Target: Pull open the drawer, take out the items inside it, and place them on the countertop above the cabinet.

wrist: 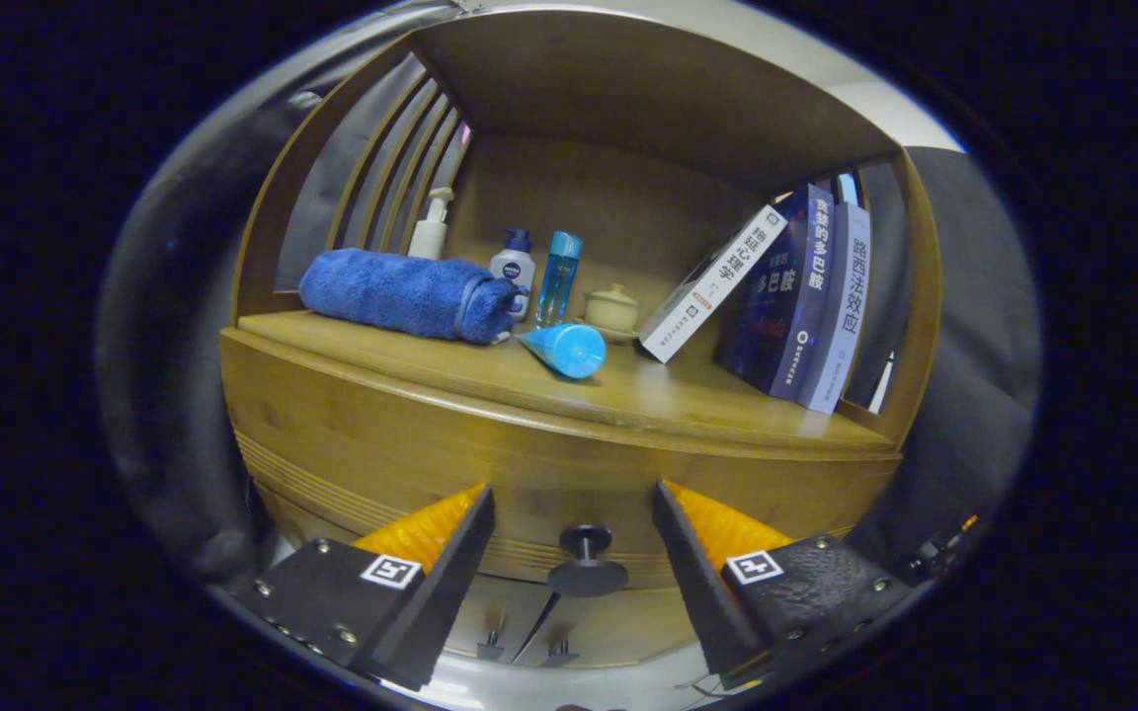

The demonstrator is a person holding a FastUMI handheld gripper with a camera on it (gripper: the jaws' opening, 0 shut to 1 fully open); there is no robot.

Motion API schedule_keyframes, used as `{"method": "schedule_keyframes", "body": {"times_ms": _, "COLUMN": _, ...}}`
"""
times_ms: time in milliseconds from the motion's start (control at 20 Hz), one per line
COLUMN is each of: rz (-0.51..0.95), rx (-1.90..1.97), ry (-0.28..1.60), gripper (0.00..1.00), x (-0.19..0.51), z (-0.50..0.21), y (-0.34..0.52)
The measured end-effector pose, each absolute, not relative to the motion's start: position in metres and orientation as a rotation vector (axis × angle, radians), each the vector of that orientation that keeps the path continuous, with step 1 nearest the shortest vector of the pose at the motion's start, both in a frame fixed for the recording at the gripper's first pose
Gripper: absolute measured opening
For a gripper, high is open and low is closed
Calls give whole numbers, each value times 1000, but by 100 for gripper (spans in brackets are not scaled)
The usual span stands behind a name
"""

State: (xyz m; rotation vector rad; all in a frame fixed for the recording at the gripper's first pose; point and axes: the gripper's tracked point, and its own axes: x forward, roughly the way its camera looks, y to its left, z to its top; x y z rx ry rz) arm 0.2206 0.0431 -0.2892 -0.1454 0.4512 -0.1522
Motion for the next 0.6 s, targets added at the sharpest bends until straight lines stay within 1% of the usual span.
{"method": "schedule_keyframes", "body": {"times_ms": 200, "rz": -128, "rx": -129, "ry": 329, "gripper": 97, "x": 201, "z": -233, "y": 50}}
{"method": "schedule_keyframes", "body": {"times_ms": 400, "rz": -82, "rx": -57, "ry": 180, "gripper": 96, "x": 172, "z": -145, "y": 54}}
{"method": "schedule_keyframes", "body": {"times_ms": 600, "rz": -40, "rx": -54, "ry": 125, "gripper": 96, "x": 140, "z": -77, "y": 47}}
